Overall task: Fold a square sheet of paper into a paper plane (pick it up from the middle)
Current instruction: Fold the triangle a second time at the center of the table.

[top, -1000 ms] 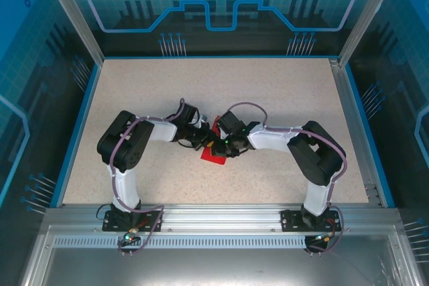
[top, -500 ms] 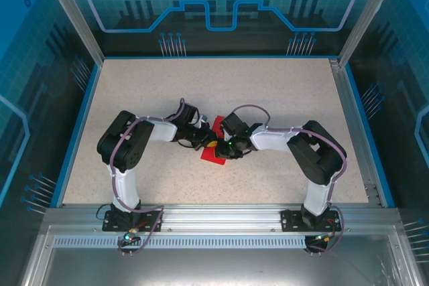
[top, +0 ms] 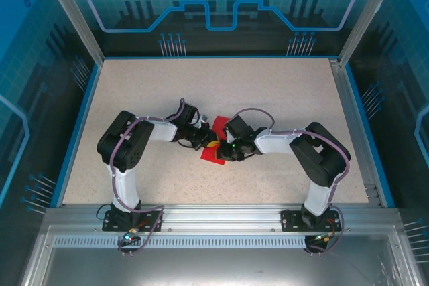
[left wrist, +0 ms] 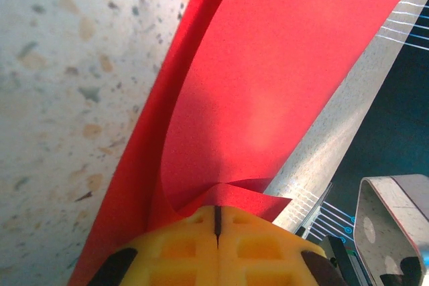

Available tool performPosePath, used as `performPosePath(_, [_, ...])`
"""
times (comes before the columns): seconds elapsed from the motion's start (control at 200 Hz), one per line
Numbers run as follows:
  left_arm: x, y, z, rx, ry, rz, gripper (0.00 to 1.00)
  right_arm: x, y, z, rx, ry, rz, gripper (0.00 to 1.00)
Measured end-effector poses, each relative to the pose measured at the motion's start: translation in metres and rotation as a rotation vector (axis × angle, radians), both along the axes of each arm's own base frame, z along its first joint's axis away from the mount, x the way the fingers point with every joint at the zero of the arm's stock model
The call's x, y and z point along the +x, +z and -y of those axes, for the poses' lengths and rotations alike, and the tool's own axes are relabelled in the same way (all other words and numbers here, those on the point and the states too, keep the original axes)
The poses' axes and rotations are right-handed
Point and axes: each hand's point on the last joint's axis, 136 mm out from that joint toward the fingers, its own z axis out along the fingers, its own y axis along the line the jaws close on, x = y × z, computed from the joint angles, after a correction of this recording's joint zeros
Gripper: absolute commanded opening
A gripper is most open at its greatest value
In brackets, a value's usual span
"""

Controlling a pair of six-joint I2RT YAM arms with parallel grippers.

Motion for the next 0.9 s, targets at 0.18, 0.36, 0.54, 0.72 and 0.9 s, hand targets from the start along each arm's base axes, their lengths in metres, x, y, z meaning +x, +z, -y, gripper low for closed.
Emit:
performPosePath(0.18, [0.000,0.000,0.000,0.000,0.000,0.000,0.00,-0.001,0.002,0.001,0.023,-0.007,0.011,0.10])
performPosePath(0.36, [0.000,0.000,0.000,0.000,0.000,0.000,0.00,-0.009,0.005,0.007,0.028,-0.007,0.006,0.10])
performPosePath(0.54, [0.000,0.000,0.000,0.000,0.000,0.000,0.00,-0.012,0.000,0.010,0.061,-0.021,0.004,0.09])
performPosePath(0.72, [0.000,0.000,0.000,0.001,-0.002,0.000,0.00,-0.012,0.002,0.011,0.097,-0.031,0.011,0.10])
performPosePath(0.9, [0.000,0.000,0.000,0.001,-0.002,0.000,0.00,-0.020,0.003,0.019,0.087,-0.034,0.008,0.11])
